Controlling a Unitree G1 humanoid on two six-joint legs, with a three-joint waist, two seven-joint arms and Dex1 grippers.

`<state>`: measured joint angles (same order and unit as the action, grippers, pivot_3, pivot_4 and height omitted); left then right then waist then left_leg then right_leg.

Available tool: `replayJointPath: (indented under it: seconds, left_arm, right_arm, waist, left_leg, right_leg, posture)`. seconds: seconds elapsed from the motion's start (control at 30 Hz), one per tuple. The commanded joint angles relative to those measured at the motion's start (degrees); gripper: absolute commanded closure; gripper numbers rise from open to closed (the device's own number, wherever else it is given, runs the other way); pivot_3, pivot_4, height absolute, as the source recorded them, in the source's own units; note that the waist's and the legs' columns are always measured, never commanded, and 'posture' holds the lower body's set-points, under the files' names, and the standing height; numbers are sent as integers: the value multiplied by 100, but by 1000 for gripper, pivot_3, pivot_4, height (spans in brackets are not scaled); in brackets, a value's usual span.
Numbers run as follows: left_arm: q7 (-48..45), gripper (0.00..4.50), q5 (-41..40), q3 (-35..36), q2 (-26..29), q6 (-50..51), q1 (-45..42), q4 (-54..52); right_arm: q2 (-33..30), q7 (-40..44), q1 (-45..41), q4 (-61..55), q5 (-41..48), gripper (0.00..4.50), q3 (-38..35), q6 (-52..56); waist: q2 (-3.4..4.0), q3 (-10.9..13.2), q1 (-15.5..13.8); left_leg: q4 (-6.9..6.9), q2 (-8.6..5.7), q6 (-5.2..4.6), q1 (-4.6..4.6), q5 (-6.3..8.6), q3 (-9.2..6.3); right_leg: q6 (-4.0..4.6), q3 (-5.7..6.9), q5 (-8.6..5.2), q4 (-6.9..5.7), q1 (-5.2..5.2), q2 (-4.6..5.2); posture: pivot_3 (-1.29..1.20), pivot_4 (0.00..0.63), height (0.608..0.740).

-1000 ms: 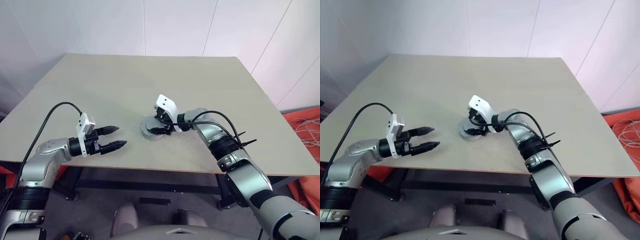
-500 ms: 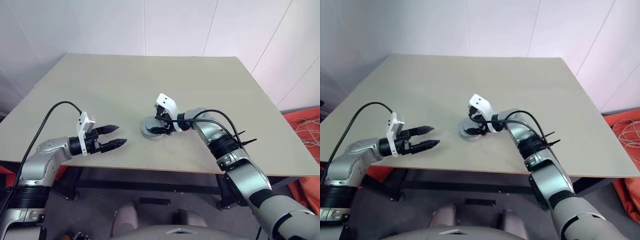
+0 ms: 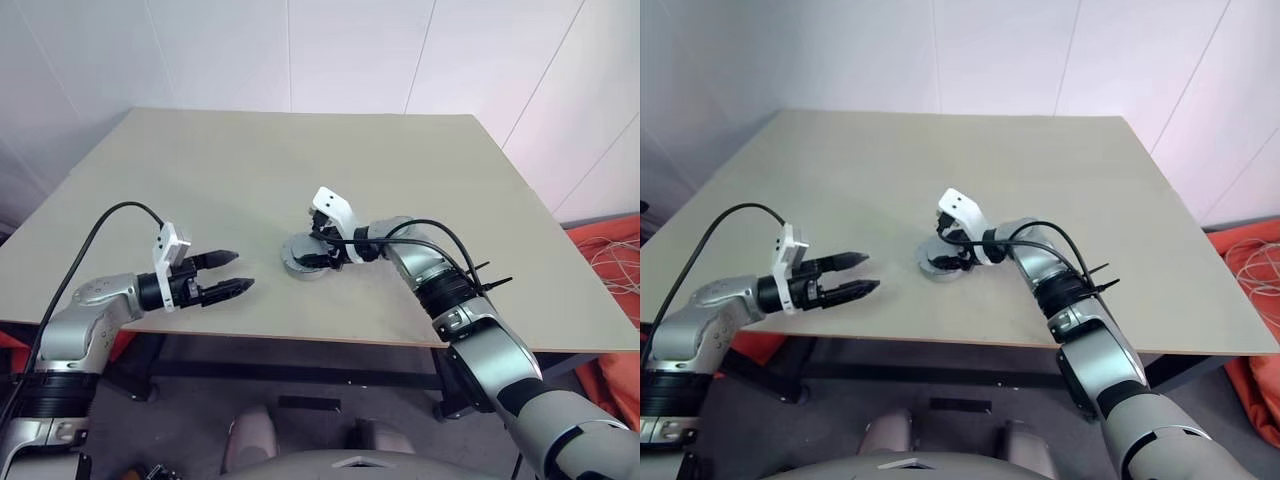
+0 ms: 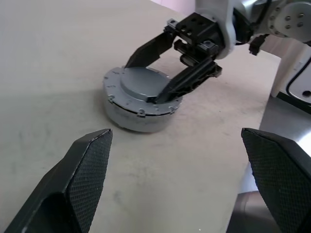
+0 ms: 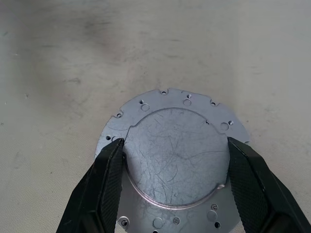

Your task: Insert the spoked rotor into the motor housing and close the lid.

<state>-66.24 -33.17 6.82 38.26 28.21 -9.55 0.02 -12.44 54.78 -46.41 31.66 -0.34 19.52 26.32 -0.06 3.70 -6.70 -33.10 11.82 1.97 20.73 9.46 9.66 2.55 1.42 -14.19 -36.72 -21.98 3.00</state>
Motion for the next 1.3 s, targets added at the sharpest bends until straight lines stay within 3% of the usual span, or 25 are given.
replayJointPath:
  seconds: [0.03,0.23,0.83,1.3]
  left_arm:
    - [-282,0,-122,208,268,-37,71,-113]
    - [-527,0,-112,212,495,-87,250,-21]
    - [-505,0,-103,187,418,-158,256,-58]
    - [-442,0,-84,178,377,-177,124,-9]
  right_arm:
    - [-22,33,158,211,-152,1343,170,28]
    - [114,11,80,-17,184,1343,-208,6]
    - [-19,129,15,-182,168,1343,-218,-54]
    - [-32,80,72,354,-84,1343,10,-284]
  waist:
    - [0,0,3]
    - [0,0,26]
    - [0,1,82]
    - [-1,0,81]
  left_leg:
    - [1,0,0,0,0,0]
    - [4,0,0,1,0,1]
    - [5,-2,-3,33,2,2]
    - [5,-3,-3,23,2,1]
  right_leg:
    - [1,0,0,0,-1,0]
    - [-4,-2,-3,1,-3,0]
    - [29,-1,15,5,-25,0]
    - [27,-1,14,6,-16,1]
  posture:
    - [0,0,740]
    - [0,0,740]
    - [0,0,740]
    - [0,0,740]
